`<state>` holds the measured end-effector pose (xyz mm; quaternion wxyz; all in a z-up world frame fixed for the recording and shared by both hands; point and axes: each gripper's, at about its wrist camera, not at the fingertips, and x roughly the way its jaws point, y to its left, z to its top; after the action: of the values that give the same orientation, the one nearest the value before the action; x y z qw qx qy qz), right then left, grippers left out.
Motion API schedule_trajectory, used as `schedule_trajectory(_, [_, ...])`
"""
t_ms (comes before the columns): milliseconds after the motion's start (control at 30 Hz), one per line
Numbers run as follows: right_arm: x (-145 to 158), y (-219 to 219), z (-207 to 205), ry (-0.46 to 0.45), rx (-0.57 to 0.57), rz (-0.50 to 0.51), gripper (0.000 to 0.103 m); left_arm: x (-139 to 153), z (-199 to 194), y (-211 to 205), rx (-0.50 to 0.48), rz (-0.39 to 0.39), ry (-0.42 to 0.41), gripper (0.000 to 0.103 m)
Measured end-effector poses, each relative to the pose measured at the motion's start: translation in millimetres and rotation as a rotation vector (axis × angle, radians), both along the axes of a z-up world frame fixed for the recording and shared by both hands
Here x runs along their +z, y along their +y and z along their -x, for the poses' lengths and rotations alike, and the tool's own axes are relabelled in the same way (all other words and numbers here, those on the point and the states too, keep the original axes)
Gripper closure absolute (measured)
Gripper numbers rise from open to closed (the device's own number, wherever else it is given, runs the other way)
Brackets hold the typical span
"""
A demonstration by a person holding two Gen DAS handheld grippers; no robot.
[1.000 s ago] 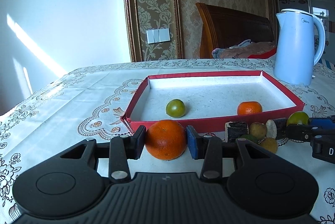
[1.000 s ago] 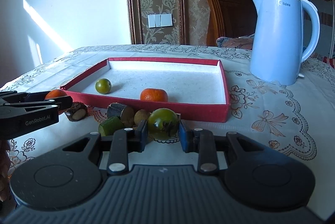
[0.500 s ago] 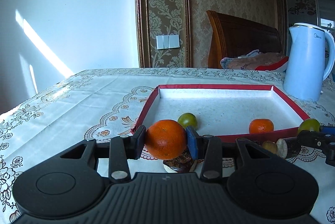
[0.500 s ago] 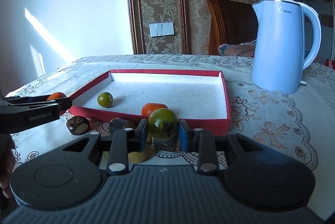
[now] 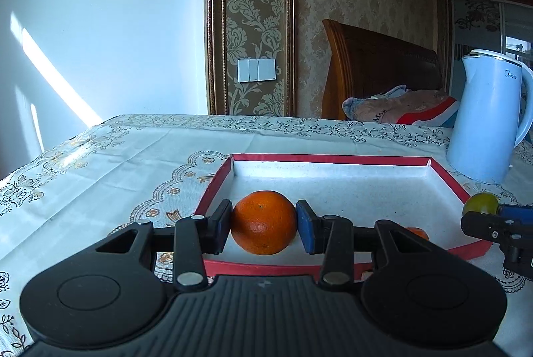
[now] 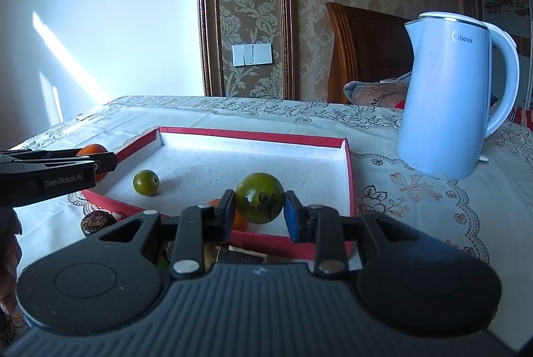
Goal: Organize fruits
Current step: 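Carry the green tomato in the right tool into the tray while the left carries the orange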
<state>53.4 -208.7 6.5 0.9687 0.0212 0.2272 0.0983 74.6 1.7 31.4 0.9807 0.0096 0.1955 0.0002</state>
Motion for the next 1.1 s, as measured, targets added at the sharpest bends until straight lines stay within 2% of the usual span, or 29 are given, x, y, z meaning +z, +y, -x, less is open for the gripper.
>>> schedule_trajectory(167, [-6.1, -4.2, -16.7, 0.025, -0.019, -0.007, 0.074, -1.5, -24.8, -13.8, -0.025, 0.025, 0.029, 0.062])
schedule_trajectory(433, [-15.7, -11.3, -28.0, 0.050, -0.052, -0.024, 0.074, -19.6, -47.9, -26.0, -0.021, 0.003, 0.081, 0.062])
schedule_trajectory(1100, [-25.4, -10.2, -35.0, 0.077, -0.064, -0.036, 0.074, -31.2, -45.2, -39.8, -0.078, -0.039, 0.086, 0.062])
